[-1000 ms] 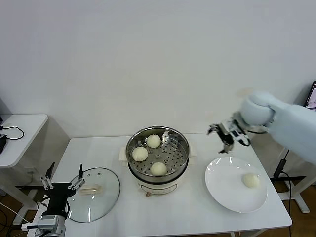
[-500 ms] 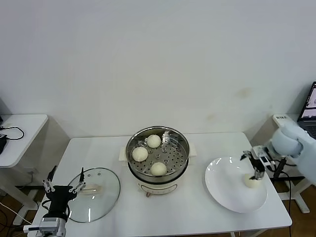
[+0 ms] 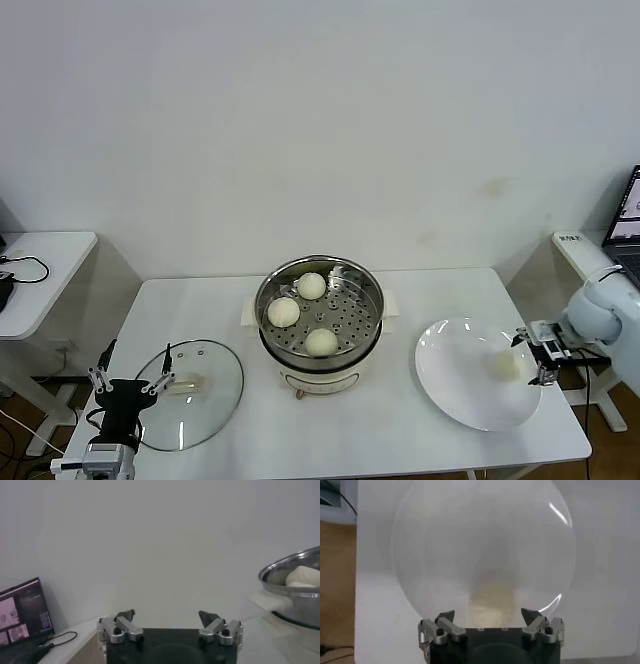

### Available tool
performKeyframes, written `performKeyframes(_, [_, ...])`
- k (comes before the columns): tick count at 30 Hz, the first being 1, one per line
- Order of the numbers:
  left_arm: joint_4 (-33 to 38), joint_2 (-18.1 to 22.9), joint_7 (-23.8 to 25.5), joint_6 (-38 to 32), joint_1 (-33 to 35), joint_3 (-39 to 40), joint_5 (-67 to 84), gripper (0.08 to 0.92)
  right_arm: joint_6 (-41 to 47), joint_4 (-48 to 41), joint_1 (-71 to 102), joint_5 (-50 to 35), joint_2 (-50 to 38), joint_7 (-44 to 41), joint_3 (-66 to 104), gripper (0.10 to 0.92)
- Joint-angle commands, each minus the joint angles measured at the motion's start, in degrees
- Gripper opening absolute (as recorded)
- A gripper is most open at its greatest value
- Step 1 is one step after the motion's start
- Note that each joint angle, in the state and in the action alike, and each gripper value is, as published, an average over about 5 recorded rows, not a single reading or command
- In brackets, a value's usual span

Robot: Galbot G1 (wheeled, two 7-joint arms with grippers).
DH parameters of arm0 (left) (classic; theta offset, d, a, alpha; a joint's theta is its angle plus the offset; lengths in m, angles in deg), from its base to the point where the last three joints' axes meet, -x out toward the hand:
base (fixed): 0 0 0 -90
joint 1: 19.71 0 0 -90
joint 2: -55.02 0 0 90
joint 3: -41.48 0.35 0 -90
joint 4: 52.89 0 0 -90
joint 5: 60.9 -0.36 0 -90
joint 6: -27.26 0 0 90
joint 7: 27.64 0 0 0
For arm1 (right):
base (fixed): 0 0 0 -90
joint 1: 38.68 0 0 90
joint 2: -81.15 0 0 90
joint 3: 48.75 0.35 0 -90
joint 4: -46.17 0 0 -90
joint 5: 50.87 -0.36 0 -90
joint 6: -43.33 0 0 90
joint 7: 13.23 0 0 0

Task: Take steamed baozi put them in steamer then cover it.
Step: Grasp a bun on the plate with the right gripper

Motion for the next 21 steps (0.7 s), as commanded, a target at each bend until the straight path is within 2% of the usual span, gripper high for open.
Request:
performKeyframes(1, [-0.1,0.0,0.0,0.0,0.0,0.0,-0.1,0.823,-1.4,-6.0,2.9,3.6,4.4,1.0,2.9,0.823])
performKeyframes(14, [-0.3,0.2,0.0,0.0,-0.1,-0.1,-0.2,0.823,-0.1,-9.3,-1.2,3.8,8.6,2.1,0.0,0.816])
performKeyframes(21, [-0.5,0.3,0.0,0.0,-0.2,-0.1,-0.1,0.823,0.6,-9.2,-1.5,4.4,8.4,1.9,-0.2,0.741])
